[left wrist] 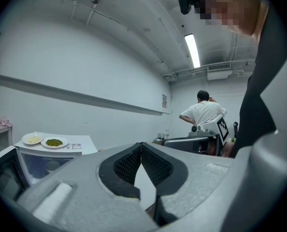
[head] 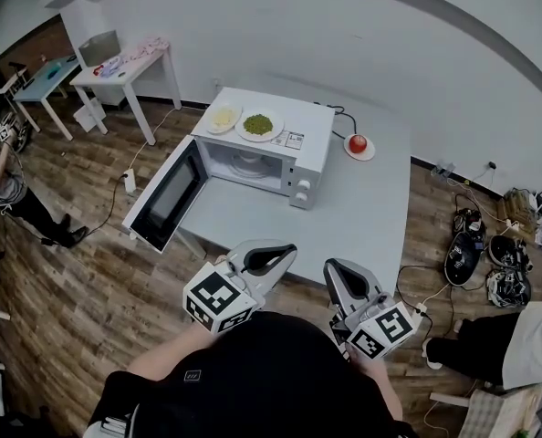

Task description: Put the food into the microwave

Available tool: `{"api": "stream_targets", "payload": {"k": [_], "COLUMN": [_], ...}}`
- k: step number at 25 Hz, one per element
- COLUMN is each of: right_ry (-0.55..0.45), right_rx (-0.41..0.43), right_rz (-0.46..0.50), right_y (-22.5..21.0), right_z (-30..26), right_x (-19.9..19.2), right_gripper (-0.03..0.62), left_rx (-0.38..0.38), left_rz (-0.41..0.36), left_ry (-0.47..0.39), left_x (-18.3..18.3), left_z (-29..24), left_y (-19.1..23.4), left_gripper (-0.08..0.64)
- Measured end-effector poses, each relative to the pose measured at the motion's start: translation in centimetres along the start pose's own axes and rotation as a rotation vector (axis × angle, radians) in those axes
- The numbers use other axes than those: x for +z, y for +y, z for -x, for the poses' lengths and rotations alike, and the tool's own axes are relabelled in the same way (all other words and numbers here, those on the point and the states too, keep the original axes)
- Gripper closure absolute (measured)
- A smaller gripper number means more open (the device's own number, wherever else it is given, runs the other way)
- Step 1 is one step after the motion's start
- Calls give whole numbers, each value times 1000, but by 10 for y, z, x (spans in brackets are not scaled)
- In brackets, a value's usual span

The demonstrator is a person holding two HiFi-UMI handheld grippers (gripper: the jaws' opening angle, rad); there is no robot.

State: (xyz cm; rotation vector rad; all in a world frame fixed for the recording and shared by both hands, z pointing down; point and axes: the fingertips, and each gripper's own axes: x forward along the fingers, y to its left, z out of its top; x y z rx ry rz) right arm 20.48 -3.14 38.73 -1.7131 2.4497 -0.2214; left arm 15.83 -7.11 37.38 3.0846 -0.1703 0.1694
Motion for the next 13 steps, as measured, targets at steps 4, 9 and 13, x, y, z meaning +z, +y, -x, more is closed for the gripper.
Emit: {"api": "stream_targets", "payload": {"k": [4, 9, 13], "right_ry": [15, 33, 43], "right_rx": [-14, -17, -17], "right_rz": [-5, -13, -25], "right_y": [2, 6, 10], "right_z": [-3, -5, -9], "right_x": [-5, -12, -16], "right_gripper": [579, 579, 578], "left_rx": [-11, -21, -25], "left_rz": [7, 5, 6], "left_ry": [1, -2, 4], "left_x": [-3, -3, -4], "left_z": [5, 9, 12], "left_y": [0, -2, -2], "left_gripper": [549, 551, 551]}}
